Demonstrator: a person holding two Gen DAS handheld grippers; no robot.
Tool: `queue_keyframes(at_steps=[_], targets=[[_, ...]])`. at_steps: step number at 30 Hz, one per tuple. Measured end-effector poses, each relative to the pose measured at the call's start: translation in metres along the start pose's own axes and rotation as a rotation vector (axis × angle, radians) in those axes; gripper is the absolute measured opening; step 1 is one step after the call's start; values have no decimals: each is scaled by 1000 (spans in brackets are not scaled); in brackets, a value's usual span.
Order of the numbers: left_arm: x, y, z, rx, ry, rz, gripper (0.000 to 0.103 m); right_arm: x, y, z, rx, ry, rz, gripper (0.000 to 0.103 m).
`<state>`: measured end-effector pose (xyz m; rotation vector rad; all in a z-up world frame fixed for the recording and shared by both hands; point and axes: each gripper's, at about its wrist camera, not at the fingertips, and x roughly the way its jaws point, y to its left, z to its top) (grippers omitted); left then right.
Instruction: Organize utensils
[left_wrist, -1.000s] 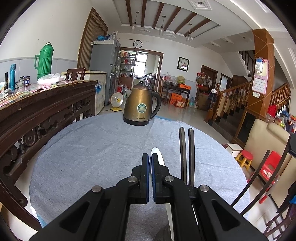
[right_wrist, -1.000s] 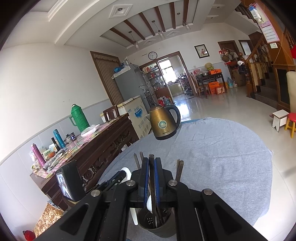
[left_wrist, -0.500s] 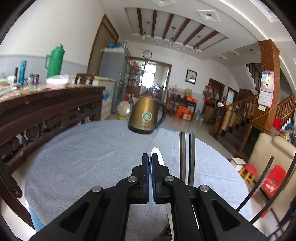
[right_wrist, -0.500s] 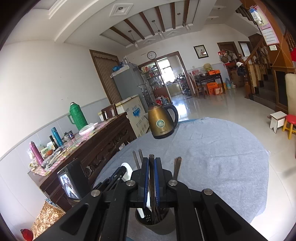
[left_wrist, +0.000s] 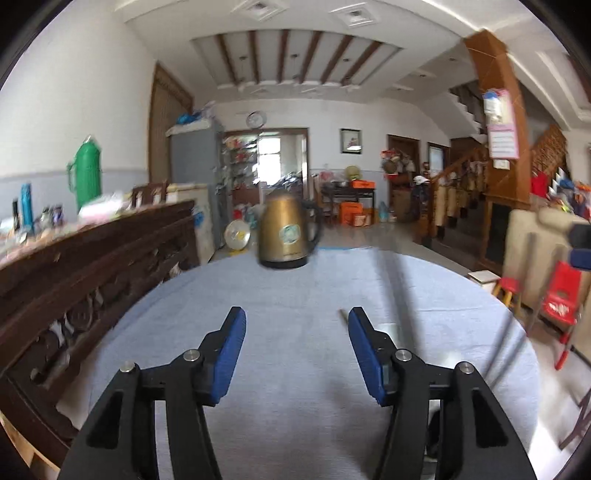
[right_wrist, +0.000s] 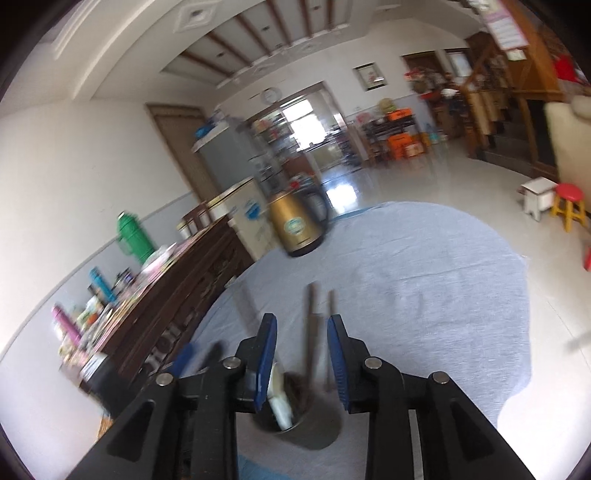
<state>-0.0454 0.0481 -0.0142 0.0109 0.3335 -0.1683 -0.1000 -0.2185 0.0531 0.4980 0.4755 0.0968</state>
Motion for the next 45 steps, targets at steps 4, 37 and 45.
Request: queue_keyframes(at_steps=[4, 37, 45], targets=[[41, 42, -8, -161, 115, 20, 59, 9, -44, 11, 156, 18, -68, 31], [-51, 59, 9, 10, 202, -112, 62, -123, 20, 24, -21, -208, -333, 31], [-118, 36, 79, 144, -8, -44, 70, -165, 59, 83, -32, -363, -43, 31]])
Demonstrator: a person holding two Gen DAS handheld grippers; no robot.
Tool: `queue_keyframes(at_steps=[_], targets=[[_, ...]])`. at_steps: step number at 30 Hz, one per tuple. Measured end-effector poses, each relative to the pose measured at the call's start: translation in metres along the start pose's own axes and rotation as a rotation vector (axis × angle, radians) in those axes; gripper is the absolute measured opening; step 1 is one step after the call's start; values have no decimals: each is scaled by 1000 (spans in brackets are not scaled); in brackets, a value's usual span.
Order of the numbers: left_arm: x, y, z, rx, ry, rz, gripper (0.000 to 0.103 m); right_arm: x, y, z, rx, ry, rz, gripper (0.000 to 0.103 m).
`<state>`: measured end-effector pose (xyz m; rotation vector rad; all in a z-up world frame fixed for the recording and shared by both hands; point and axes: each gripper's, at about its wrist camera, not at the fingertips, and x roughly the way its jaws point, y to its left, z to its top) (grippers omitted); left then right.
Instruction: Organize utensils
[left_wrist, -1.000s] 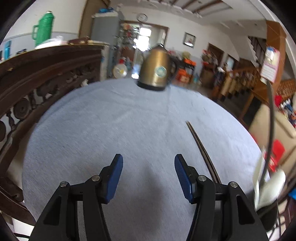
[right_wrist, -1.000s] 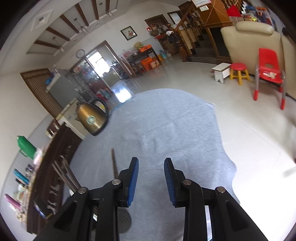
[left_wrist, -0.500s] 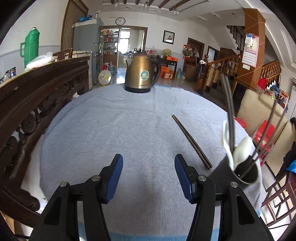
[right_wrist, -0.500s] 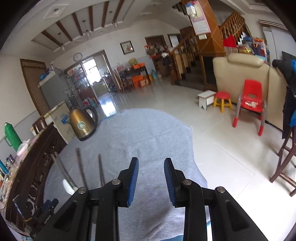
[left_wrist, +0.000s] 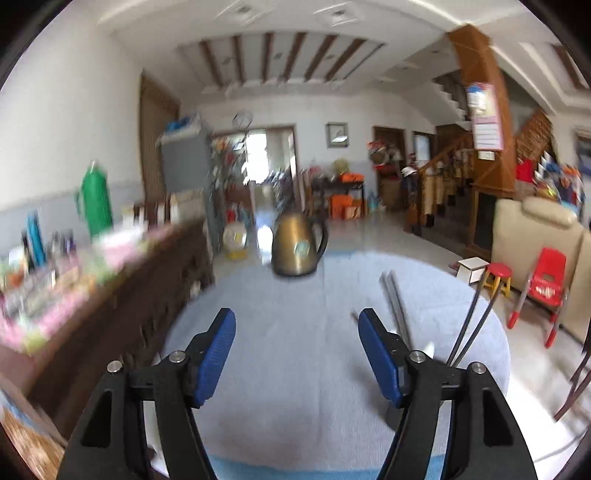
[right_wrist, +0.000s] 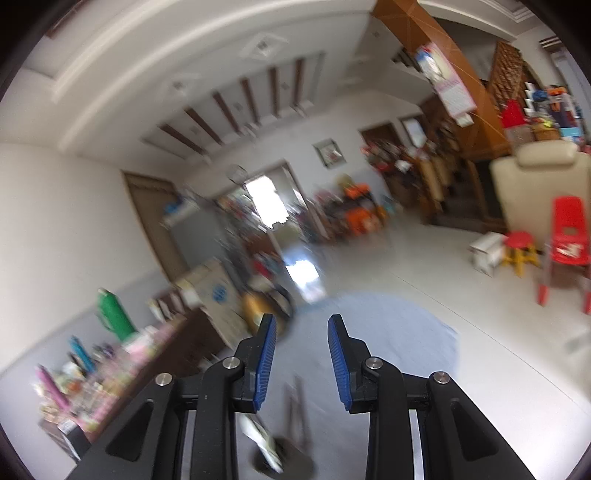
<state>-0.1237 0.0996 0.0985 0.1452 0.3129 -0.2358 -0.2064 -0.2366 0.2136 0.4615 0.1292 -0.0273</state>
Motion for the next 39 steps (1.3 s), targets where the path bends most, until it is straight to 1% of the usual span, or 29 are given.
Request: queue_keyframes(at_steps=[1, 2, 3, 4, 5, 6, 7, 8, 9, 11, 12, 14, 15, 17, 20, 22, 24, 25, 28, 30, 32, 33, 34, 36, 39], targets=[[-3, -5, 14, 36, -29, 9, 70, -2, 7, 8, 3, -31, 39, 32], [-5, -8, 24, 52, -53, 10, 70, -7, 17, 20, -6, -83, 85, 32], [-6, -11, 34, 65, -81, 8, 70, -8, 26, 27, -20, -127, 109, 33], [-7, -15, 47, 78, -110, 10, 70, -10, 33, 35, -36, -175, 129, 37], [-6, -17, 57, 82, -127, 19, 70, -12, 39, 40, -42, -209, 144, 47], [-4, -18, 68, 78, -140, 22, 70, -13, 42, 43, -34, -225, 161, 51], [-2, -18, 84, 62, -151, 3, 70, -14, 44, 45, -21, -236, 187, 54], [0, -18, 95, 50, -159, -7, 70, -14, 45, 46, -5, -251, 223, 54], [1, -18, 105, 46, -171, -4, 70, -15, 46, 46, -4, -270, 237, 54], [5, -21, 126, 65, -199, 28, 70, -15, 46, 42, -17, -305, 238, 54], [4, -24, 136, 81, -221, 53, 70, -15, 45, 40, -22, -313, 235, 54], [0, -32, 148, 114, -267, 81, 70, -15, 39, 39, -26, -322, 219, 54], [-2, -37, 158, 129, -285, 84, 70, -16, 33, 40, -24, -329, 213, 54], [-11, -49, 175, 127, -309, 87, 70, -22, 21, 47, -12, -360, 201, 54], [-27, -62, 203, 108, -352, 55, 70, -40, -3, 65, 49, -408, 201, 54], [-43, -77, 221, 129, -396, 46, 70, -46, -11, 80, 116, -426, 231, 54], [-60, -89, 238, 145, -430, 39, 71, -49, -9, 97, 160, -430, 267, 54], [-74, -94, 245, 144, -440, 15, 72, -53, -10, 104, 168, -434, 281, 54], [-105, -105, 257, 161, -408, -34, 74, -68, 14, 124, 146, -462, 324, 54], [-123, -109, 258, 192, -372, -32, 75, -78, 35, 130, 119, -461, 349, 54], [-138, -106, 254, 202, -344, -24, 75, -88, 48, 130, 111, -444, 377, 54], [-144, -104, 252, 202, -328, -24, 76, -91, 54, 129, 104, -434, 376, 54], [-153, -97, 245, 194, -304, -28, 77, -92, 59, 127, 100, -426, 374, 54], [-165, -84, 231, 176, -280, -37, 77, -94, 68, 119, 99, -390, 370, 54], [-178, -69, 204, 164, -269, -27, 80, -94, 73, 108, 115, -337, 372, 54]])
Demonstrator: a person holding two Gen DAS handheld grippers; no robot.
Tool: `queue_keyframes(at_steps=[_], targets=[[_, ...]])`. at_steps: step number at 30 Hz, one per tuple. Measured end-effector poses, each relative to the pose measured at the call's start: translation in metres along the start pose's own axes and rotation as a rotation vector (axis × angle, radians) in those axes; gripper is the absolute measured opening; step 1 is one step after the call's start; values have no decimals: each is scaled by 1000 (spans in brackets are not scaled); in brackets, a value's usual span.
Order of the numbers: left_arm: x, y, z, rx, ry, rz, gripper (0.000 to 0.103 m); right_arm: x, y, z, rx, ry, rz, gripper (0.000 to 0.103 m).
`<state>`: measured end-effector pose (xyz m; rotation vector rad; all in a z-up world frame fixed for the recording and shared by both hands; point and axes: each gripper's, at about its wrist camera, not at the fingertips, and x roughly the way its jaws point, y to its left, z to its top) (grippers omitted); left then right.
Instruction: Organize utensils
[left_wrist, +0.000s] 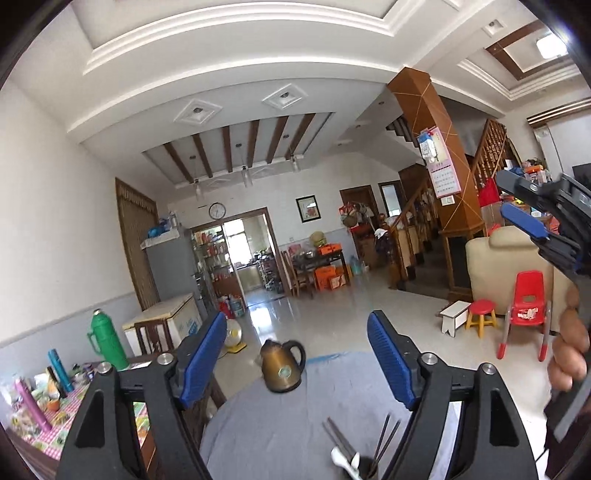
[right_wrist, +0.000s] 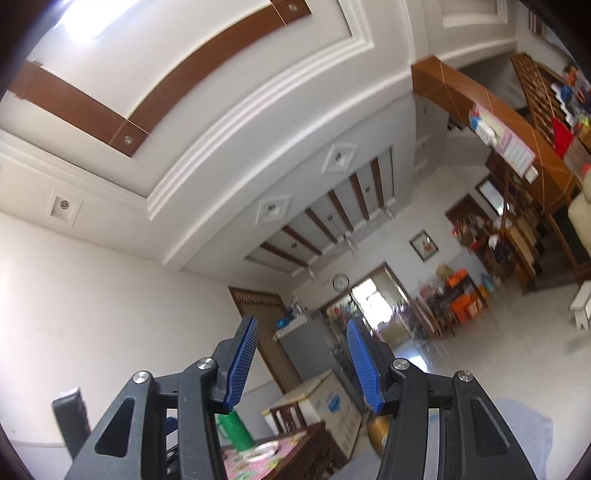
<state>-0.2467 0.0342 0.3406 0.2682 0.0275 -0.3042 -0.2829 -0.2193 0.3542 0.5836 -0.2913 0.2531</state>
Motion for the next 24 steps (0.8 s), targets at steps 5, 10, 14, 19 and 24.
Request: queue_keyframes(at_steps=[5, 10, 14, 19, 24], targets=[[-6, 13, -45, -38, 42, 55, 81, 11, 0, -28, -10, 49, -17, 54], [13, 24, -95, -133, 129, 79, 81, 20, -18, -66, 7, 124, -25, 54], [53, 37, -144, -216, 291, 83, 81, 14, -39, -94, -7, 174, -48, 54], [95, 48, -202, -246, 481, 108, 81, 3, -74, -117, 5, 227, -120, 54], [125, 46, -242, -294, 583, 65, 81, 4, -102, -137, -4, 278, -189, 54]])
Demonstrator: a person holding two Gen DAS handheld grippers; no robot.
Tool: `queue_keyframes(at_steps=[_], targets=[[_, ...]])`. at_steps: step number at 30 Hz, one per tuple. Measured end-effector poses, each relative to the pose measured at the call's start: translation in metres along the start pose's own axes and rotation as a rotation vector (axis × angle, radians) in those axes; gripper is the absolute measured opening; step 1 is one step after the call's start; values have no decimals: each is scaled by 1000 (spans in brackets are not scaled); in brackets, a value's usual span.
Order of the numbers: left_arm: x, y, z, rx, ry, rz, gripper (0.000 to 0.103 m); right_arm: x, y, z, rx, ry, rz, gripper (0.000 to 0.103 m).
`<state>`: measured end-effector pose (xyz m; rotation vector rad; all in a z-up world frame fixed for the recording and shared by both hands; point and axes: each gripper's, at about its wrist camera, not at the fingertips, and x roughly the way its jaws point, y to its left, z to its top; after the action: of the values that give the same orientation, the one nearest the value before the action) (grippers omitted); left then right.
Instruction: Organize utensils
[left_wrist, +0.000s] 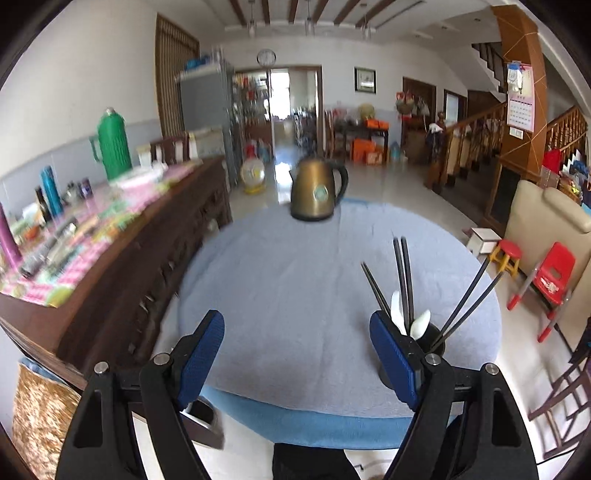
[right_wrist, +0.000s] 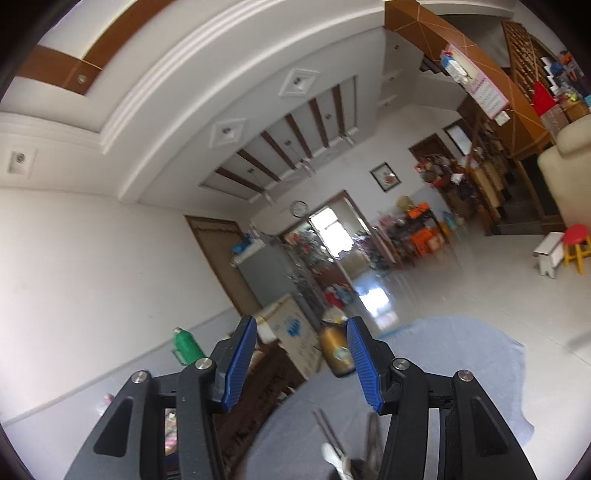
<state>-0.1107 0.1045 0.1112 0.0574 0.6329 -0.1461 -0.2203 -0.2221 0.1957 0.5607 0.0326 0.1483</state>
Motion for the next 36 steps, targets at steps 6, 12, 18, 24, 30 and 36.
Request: queue_keyframes(at_steps=[6, 12, 18, 24, 30, 36], targets=[[12, 3, -4, 1, 4, -56, 81, 15, -11, -9, 0, 16, -53, 54], [19, 22, 2, -12, 22, -49, 81, 33, -21, -8, -1, 28, -97, 54], [21, 27, 4, -7, 36, -33, 81, 41, -40, -3, 38, 38, -144, 54], [27, 23, 11, -15, 42, -14, 81, 57, -53, -6, 50, 67, -141, 54], [50, 25, 18, -42, 61, 49, 81, 82, -83, -8, 76, 126, -136, 54], [88, 23, 19, -80, 127, 108, 81, 113, -132, -4, 118, 215, -148, 54]])
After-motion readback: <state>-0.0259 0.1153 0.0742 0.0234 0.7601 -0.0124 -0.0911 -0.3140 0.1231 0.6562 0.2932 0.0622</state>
